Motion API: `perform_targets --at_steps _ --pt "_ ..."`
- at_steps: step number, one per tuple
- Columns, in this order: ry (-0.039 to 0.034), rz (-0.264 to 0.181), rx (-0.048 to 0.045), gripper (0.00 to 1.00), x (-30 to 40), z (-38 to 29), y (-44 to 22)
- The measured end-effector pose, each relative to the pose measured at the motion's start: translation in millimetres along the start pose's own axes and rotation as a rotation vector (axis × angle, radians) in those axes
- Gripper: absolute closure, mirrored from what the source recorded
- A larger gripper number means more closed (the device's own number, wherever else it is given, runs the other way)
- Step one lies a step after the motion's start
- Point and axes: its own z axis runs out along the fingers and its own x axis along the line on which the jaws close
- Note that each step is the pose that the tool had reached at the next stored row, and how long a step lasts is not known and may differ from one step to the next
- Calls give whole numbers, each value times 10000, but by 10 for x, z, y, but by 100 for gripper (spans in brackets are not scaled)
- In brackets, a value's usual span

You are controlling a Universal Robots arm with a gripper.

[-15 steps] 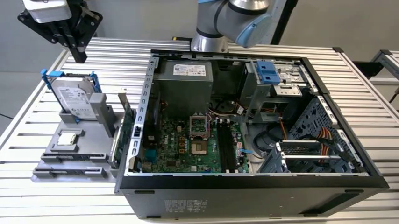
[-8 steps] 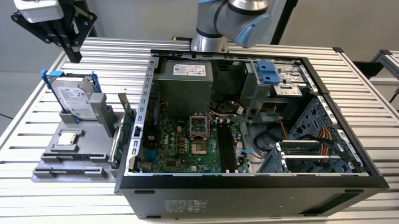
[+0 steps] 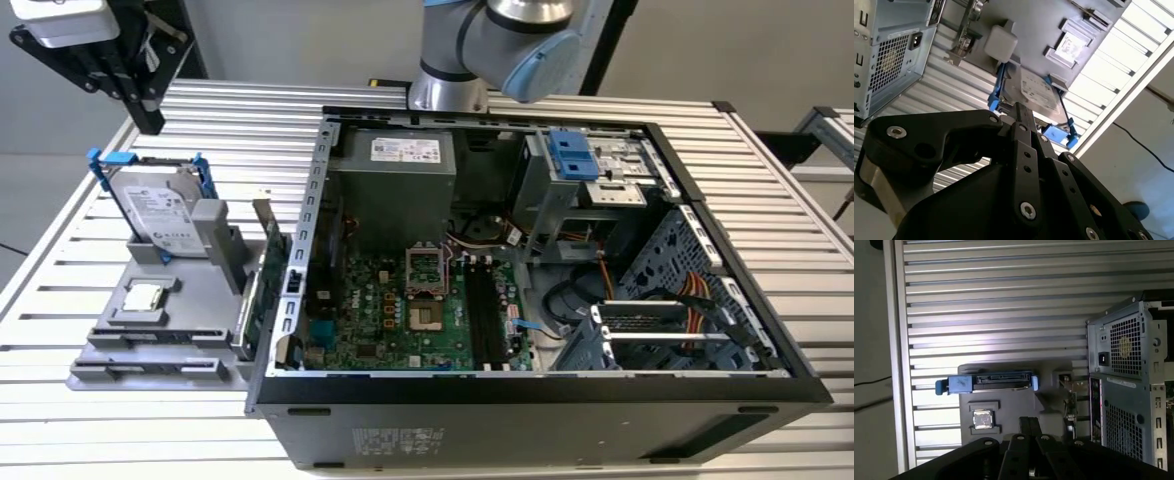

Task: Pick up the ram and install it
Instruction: 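Reach for the ram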

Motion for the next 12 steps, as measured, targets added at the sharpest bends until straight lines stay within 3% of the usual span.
perform_targets --at_steps 12 --pt "0 -1 0 100 143 -3 -10"
